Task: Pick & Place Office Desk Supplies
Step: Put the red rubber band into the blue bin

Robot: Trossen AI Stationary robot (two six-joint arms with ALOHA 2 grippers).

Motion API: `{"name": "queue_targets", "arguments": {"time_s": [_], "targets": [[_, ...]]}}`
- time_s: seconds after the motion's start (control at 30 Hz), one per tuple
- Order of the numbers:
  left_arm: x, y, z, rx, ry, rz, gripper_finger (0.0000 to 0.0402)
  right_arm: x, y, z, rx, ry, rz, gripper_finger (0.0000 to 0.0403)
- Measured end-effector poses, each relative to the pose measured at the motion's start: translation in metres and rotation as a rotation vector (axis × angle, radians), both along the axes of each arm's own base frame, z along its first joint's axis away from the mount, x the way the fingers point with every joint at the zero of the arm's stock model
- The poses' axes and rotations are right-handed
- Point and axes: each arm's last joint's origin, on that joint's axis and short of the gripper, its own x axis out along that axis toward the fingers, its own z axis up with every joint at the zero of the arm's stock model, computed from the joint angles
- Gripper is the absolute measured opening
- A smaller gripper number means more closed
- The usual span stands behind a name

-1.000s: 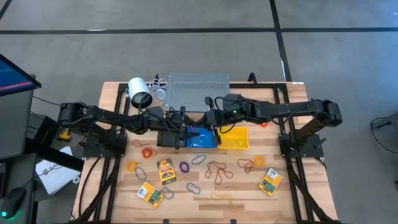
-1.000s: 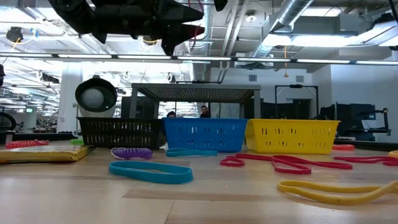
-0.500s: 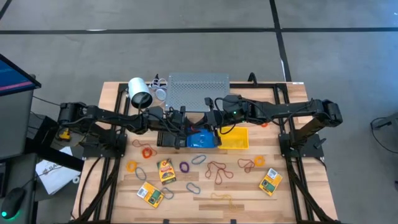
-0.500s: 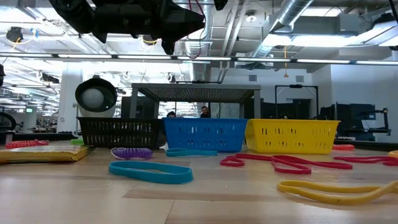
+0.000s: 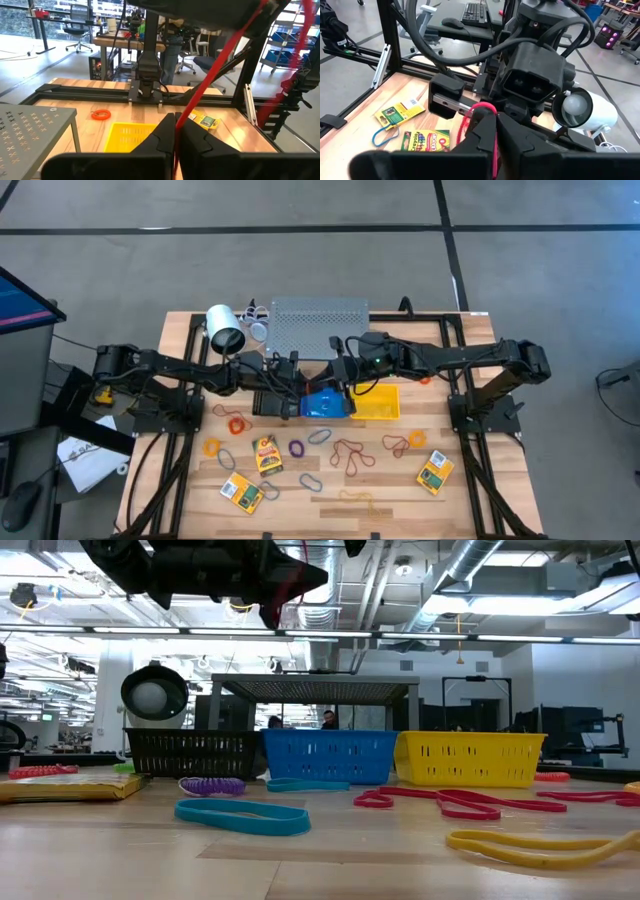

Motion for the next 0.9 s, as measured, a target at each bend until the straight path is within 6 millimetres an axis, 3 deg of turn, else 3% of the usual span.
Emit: {"name": "queue_targets", "arguments": {"time_s": [0.23, 0.53, 0.7, 0.9], "targets": [[0.000, 0.000, -0.001, 0.029, 0.005, -0.001, 0.0001, 0.000, 0.000, 0.002, 0.000, -0.007, 0.000, 0.0098], [-0.001, 0.000, -0.006, 0.063, 0.051, -0.004, 0.0000, 0.000, -0.001, 0.025, -0.001, -0.036, -0.004, 0.0235], [-0.010, 0.002, 0.001, 0.109, 0.092, -0.002, 0.0000, -0.006, -0.005, 0.036, -0.001, 0.046, -0.020, 0.0255], [-0.037, 0.007, 0.028, 0.149, 0.075, 0.025, 0.0000, -0.021, -0.005, 0.041, -0.061, 0.110, -0.086, 0.0255]]}}
